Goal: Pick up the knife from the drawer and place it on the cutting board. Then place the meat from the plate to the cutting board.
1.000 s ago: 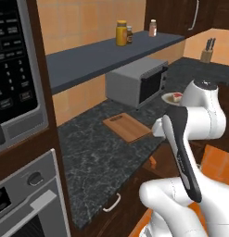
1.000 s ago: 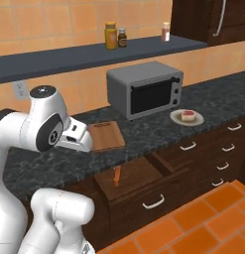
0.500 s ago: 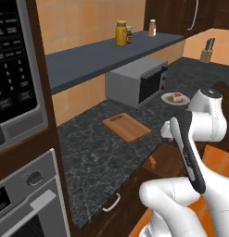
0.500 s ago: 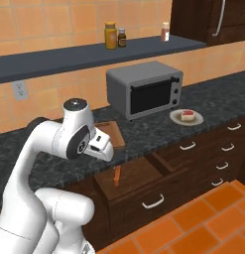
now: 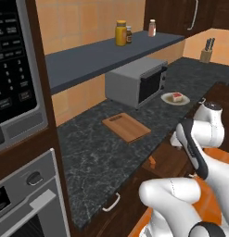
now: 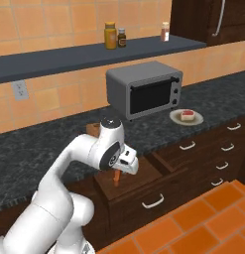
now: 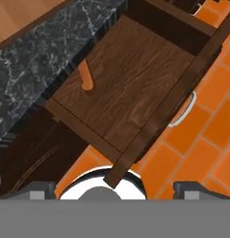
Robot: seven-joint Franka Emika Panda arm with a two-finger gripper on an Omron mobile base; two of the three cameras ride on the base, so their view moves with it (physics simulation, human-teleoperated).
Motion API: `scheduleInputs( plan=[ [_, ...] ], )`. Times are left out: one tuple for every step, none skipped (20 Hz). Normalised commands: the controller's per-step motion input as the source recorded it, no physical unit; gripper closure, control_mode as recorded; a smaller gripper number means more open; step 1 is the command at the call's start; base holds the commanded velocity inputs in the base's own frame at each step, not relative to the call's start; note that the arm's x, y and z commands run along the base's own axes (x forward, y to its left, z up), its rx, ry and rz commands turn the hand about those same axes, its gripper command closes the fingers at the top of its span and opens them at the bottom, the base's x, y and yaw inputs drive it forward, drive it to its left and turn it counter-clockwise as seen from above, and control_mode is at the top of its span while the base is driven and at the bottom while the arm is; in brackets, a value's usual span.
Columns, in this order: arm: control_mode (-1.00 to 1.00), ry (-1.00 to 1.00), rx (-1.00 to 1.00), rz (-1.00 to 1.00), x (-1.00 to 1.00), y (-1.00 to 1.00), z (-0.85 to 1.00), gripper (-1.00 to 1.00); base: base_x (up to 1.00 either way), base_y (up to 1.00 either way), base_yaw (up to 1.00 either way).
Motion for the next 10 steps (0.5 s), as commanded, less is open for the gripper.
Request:
scheduleInputs(
  plan=[
    [-1.00,0.12,0.00,-0.02,0.25,-0.67,-0.61,-1.00,0.00,0.00,0.00],
    [-1.00,0.10,0.00,-0.02,0.29,-0.67,-0.60,-1.00,0.00,0.00,0.00],
    [-1.00,0.06,0.00,-0.01,0.27,-0.59,-0.55,-1.00,0.00,0.00,0.00],
    [-1.00,0.09,0.01,-0.01,0.27,-0.54,-0.49,-1.00,0.00,0.00,0.00],
    [-1.00,0.11,0.01,-0.03,0.31,-0.50,-0.54,-1.00,0.00,0.00,0.00],
    [-1.00,0.09,0.00,-0.04,0.27,-0.49,-0.60,-1.00,0.00,0.00,0.00],
    [-1.00,0.10,0.00,-0.05,0.29,-0.46,-0.64,-1.00,0.00,0.00,0.00],
    [-1.00,0.05,0.00,-0.07,0.29,-0.36,-0.62,-1.00,0.00,0.00,0.00],
    [-1.00,0.04,0.00,-0.07,0.34,-0.29,-0.49,-1.00,0.00,0.00,0.00],
    [-1.00,0.07,0.01,-0.06,0.40,-0.21,-0.26,-1.00,0.00,0.00,0.00]
  ],
)
